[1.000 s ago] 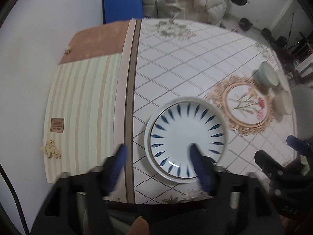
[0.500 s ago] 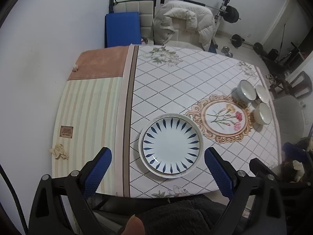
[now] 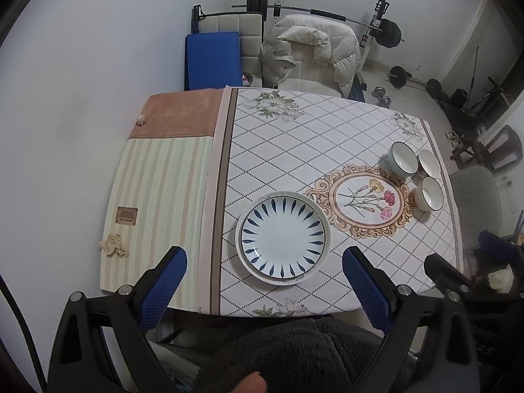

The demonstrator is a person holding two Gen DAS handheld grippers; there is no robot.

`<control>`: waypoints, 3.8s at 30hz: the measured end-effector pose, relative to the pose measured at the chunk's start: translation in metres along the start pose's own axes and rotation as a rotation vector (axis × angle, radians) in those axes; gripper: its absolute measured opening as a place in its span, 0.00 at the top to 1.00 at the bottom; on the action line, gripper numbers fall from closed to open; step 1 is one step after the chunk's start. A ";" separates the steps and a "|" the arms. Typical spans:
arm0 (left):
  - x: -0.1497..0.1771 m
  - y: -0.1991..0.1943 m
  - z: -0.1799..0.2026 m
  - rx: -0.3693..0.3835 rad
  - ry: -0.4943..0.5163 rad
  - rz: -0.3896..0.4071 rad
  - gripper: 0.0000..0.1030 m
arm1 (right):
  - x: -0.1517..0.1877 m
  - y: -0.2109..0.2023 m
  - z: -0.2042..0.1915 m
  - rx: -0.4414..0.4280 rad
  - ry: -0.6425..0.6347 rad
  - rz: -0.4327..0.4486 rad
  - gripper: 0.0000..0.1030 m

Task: Organize plates and bowls

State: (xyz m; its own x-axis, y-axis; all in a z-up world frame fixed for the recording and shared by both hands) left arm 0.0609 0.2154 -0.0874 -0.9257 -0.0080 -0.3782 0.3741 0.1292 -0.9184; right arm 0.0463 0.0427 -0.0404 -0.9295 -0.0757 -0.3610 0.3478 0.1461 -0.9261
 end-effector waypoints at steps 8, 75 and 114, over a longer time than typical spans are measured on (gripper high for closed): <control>0.000 -0.005 0.003 -0.013 0.006 0.013 0.05 | 0.001 -0.009 0.003 0.003 0.009 0.007 0.00; -0.084 0.304 0.531 0.300 0.370 -0.433 0.78 | -0.034 0.338 0.543 -0.393 0.446 -0.334 0.83; -0.014 0.292 0.254 0.150 0.044 -0.435 0.78 | 0.020 0.359 0.223 -0.498 0.085 -0.484 0.84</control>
State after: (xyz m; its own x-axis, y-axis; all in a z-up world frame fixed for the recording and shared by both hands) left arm 0.1970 0.0013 -0.3796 -0.9988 0.0128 0.0479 -0.0482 -0.0219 -0.9986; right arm 0.1800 -0.1266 -0.4045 -0.9792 -0.1719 0.1082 -0.1866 0.5515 -0.8130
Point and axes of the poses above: each gripper's, at about its wrist camera, not at the fingertips, and y roughly the way its jaws point, z to its right, x to its underside, the point moved 2 cm from there along y, roughly the way its jaws point, and after that the axes turned 11 degrees about -x, right-handed, at the moved point
